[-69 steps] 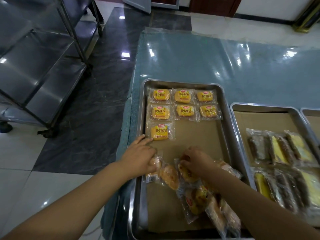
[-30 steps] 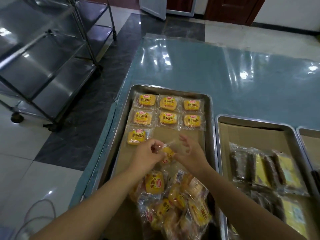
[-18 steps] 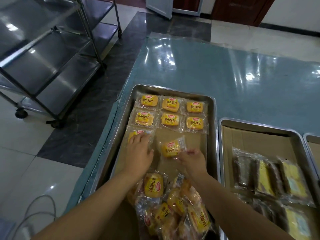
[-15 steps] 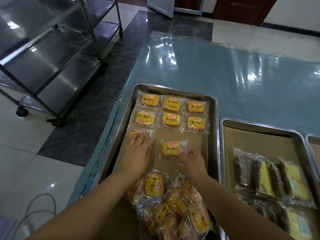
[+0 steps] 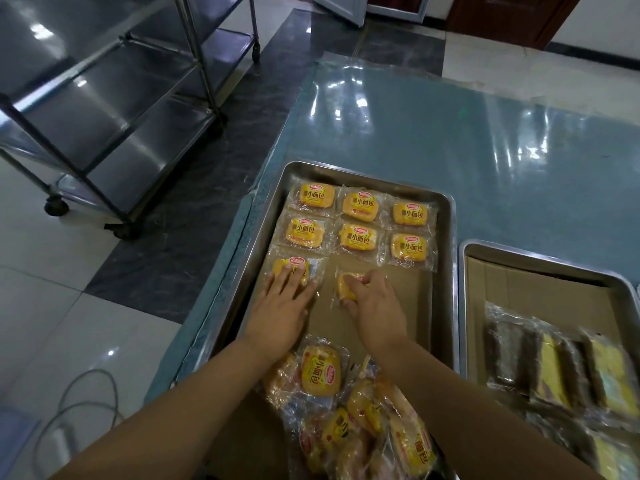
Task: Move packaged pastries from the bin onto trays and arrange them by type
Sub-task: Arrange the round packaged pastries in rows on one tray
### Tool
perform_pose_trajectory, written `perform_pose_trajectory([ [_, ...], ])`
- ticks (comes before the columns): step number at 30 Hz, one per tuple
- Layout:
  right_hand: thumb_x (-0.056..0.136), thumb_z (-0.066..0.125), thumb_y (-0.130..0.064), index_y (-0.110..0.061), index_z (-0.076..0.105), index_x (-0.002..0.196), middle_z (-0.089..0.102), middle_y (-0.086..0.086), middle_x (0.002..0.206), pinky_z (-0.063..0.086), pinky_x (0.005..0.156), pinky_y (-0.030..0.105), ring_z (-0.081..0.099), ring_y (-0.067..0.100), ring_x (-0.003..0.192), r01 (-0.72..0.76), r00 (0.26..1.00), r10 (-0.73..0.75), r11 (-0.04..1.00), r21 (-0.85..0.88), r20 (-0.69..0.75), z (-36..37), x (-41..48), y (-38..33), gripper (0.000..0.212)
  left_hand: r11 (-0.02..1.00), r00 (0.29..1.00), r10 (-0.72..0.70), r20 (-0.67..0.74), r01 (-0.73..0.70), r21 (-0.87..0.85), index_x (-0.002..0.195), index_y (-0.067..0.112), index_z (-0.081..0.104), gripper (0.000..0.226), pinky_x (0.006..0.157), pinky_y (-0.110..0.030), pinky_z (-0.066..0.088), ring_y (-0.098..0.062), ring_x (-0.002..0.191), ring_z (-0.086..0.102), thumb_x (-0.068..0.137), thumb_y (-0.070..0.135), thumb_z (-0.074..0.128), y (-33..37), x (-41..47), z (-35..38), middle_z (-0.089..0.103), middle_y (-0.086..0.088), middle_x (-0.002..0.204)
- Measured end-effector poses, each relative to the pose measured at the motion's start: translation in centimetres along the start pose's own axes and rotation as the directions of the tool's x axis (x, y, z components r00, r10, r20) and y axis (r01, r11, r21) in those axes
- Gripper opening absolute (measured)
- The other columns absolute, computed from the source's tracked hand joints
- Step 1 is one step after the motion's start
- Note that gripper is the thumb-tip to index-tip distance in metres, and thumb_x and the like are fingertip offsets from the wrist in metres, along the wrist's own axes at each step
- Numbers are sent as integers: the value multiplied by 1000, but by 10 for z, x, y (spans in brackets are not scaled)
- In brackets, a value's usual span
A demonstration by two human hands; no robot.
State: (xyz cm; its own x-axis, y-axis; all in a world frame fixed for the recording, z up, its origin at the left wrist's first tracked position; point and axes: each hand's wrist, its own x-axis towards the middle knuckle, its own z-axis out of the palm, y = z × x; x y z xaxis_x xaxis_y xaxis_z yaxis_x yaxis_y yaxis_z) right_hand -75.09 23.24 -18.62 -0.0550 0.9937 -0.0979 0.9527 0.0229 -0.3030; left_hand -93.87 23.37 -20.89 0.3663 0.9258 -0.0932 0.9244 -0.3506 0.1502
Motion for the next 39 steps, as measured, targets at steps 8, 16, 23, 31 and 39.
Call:
perform_pose_trajectory([
  [8, 92, 57, -27, -22, 41, 137, 39, 7, 117, 45, 90, 32, 41, 20, 109, 2, 1000, -2, 1000, 25, 5, 4, 17, -18, 48, 1000, 999, 19, 38, -20, 21, 149, 30, 4, 66, 106, -39, -24, -23, 142, -18, 94, 18, 40, -3, 4, -1, -9, -4, 157],
  [16, 92, 55, -23, -21, 40, 138, 37, 4, 129, 43, 95, 31, 40, 19, 118, 48, 999, -49, 997, 54, 16, -6, 8, -12, 49, 999, 999, 38, 37, -37, -37, 149, 29, 16, 60, 110, -37, -15, -22, 144, -8, 95, 17, 40, -1, 3, -20, 0, -3, 158],
  [23, 93, 48, -19, -16, 65, 105, 62, 2, 103, 45, 79, 27, 59, 20, 94, 184, 954, -213, 971, 152, 210, -6, -33, -10, 21, 971, 982, 184, -52, -190, -148, 116, 21, 62, 31, 90, -31, 37, -18, 112, 44, 88, 33, 56, -3, -21, -24, 60, 3, 109],
  [31, 85, 58, -24, -18, 65, 94, 64, 1, 101, 43, 85, 28, 57, 19, 97, 112, 922, -138, 989, 93, 360, -10, -43, -18, 14, 940, 984, 127, 121, -81, -331, 124, 27, 54, 46, 79, -25, 34, -10, 105, 38, 83, 46, 60, 12, -26, -12, 56, 7, 109],
  [39, 84, 58, -14, -13, 67, 89, 63, 1, 92, 40, 74, 22, 58, 18, 90, 34, 951, -110, 966, 255, 289, -11, -46, -11, 10, 928, 940, 136, 312, -11, -372, 77, 30, 48, 22, 78, -28, 41, -9, 96, 39, 74, 35, 69, 26, -23, -23, 46, 10, 93],
])
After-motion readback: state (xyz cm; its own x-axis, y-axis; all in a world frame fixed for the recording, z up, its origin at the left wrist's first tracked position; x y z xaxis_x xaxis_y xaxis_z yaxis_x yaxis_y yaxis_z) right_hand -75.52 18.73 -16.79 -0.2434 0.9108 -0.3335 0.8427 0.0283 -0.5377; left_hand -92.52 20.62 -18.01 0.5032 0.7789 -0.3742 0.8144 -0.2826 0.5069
